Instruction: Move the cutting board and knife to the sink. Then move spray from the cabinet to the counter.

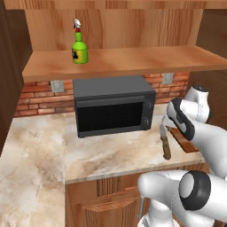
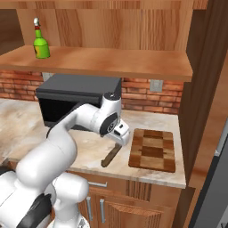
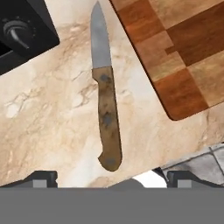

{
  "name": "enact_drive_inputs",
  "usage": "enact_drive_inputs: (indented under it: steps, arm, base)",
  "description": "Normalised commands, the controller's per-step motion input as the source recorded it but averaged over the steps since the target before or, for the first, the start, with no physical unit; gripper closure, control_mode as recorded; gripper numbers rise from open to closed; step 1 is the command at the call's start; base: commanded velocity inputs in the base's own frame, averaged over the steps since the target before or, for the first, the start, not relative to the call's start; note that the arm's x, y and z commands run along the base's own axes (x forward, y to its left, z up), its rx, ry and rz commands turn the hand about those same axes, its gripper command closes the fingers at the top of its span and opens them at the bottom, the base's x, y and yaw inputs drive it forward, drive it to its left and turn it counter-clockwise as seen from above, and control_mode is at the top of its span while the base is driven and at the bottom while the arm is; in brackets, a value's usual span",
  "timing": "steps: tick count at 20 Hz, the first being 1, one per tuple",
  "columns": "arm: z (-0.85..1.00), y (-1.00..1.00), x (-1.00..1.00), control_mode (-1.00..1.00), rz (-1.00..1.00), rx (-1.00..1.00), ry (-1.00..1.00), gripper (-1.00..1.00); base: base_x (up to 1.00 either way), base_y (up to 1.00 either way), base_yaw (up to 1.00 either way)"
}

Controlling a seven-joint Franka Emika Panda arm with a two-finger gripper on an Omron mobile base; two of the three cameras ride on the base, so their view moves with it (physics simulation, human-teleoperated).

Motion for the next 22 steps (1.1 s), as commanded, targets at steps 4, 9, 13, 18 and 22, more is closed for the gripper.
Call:
enact_drive_inputs:
  steps: [4,9,13,18,22]
  arm:
    - [-0.45,0.0,0.19,-1.0,-0.02,0.0,0.12,-1.0]
    - [-0.4,-0.01,0.03,-1.0,0.0,0.0,0.07,-1.0]
    - [-0.4,-0.02,0.0,-1.0,0.0,0.0,0.04,-1.0]
    - [-0.36,-0.01,0.0,-1.0,0.0,0.0,0.02,-1.0]
    - [-0.31,0.0,0.13,-1.0,0.0,0.0,0.03,-1.0]
  base:
    - [0.0,0.0,0.0]
    - [0.0,0.0,0.0]
    - [0.0,0.0,0.0]
    - [0.0,0.0,0.0]
    - [0.0,0.0,0.0]
